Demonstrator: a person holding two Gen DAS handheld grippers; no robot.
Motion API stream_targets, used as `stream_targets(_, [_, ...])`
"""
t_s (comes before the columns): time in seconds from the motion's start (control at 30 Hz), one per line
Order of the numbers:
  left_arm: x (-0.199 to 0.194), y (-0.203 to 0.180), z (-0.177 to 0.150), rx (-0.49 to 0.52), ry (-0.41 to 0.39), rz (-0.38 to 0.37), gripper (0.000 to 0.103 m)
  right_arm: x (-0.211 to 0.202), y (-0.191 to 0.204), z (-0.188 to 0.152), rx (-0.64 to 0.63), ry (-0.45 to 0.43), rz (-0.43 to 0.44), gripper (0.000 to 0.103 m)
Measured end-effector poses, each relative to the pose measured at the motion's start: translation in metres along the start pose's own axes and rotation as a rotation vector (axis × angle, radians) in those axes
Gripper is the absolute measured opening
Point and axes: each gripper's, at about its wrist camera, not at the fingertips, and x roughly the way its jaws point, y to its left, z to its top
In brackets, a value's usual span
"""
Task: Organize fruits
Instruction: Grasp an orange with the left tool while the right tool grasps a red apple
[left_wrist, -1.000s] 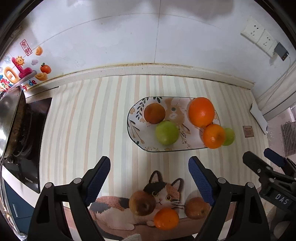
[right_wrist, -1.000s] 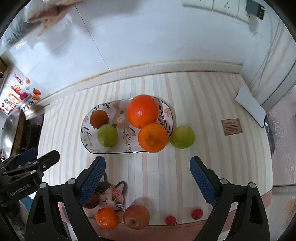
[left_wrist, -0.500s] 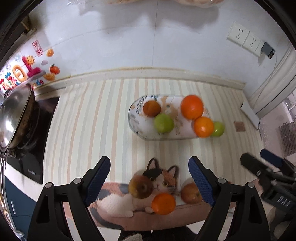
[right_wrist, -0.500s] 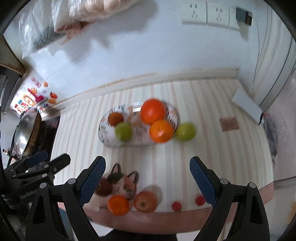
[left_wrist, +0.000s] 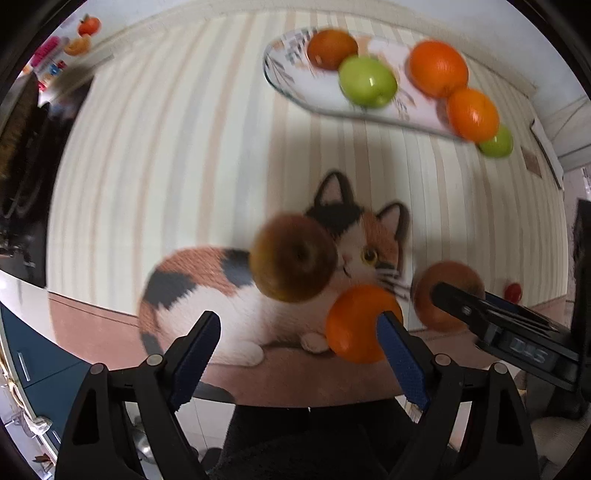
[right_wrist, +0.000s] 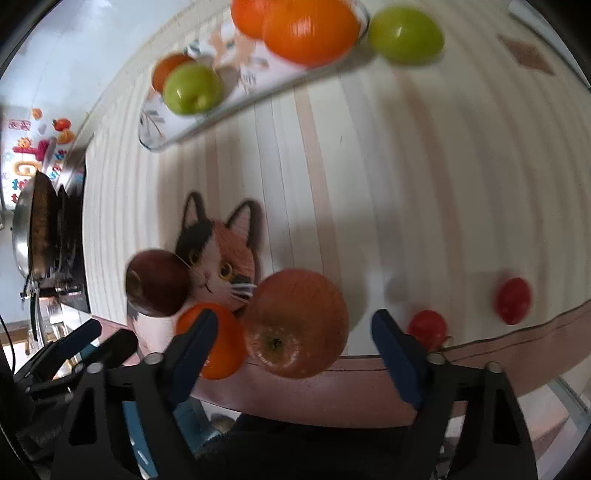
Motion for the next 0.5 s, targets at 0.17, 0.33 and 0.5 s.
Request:
stream_targets(0.17, [0.015,-0.015,-0.01,0.026,0.038,-0.033,0.086,-0.003,0.002,-0.011,-0.06,-0.024,-0.056,0.067])
stream_targets(0.33, [0.027,-0.036,-0.014,0.083,0.05,-0.049,0.086,-0.009,-0.021,-0.013,-0.02,-0.013,-0.049,0.067])
stream_targets(0.5, [0.047,-0.061,-0.013,0.154,0.076,-0.047,0.076,-0.009,-0.026,-0.014,-0.001,-0.015,-0.033,0.067])
